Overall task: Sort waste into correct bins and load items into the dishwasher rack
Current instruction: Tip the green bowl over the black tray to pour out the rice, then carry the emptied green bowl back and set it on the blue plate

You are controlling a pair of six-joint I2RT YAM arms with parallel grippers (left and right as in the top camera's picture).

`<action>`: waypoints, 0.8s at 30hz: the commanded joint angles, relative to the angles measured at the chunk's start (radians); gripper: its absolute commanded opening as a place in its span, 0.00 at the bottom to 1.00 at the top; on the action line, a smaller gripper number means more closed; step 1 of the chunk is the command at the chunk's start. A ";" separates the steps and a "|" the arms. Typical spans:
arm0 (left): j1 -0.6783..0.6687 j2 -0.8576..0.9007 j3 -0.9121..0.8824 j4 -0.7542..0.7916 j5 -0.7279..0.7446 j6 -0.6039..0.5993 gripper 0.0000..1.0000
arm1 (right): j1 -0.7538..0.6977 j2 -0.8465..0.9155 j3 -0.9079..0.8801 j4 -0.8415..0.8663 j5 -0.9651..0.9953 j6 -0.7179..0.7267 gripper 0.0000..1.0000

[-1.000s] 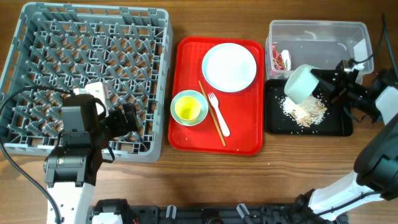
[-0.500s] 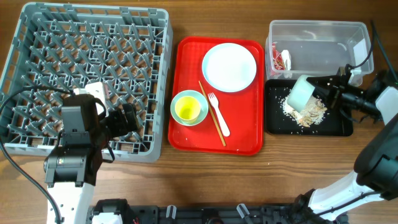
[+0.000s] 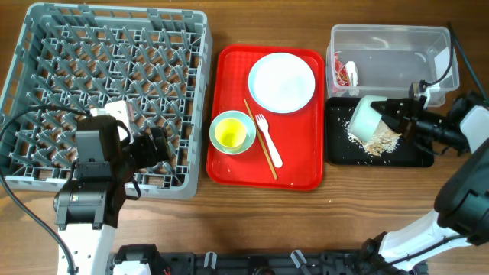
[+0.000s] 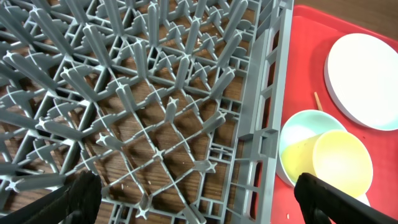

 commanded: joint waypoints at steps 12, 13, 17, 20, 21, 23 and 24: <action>0.008 -0.001 0.020 0.003 0.008 -0.009 1.00 | 0.091 -0.114 0.078 -0.022 0.346 0.032 0.04; 0.008 -0.001 0.020 0.003 0.008 -0.009 1.00 | 0.114 -0.145 0.098 -0.020 0.358 0.034 0.04; 0.008 -0.001 0.020 0.003 0.008 -0.009 1.00 | 0.224 -0.244 0.187 -0.004 0.467 0.068 0.04; 0.008 -0.001 0.020 0.003 0.008 -0.009 1.00 | 0.353 -0.308 0.218 0.074 0.577 0.097 0.04; 0.008 -0.001 0.020 0.003 0.008 -0.009 1.00 | 0.397 -0.322 0.217 0.105 0.616 0.114 0.04; 0.008 -0.001 0.020 0.003 0.008 -0.009 1.00 | 0.479 -0.332 0.217 0.156 0.697 0.146 0.04; 0.008 -0.001 0.020 0.003 0.008 -0.009 1.00 | 0.542 -0.332 0.217 0.192 0.752 0.148 0.04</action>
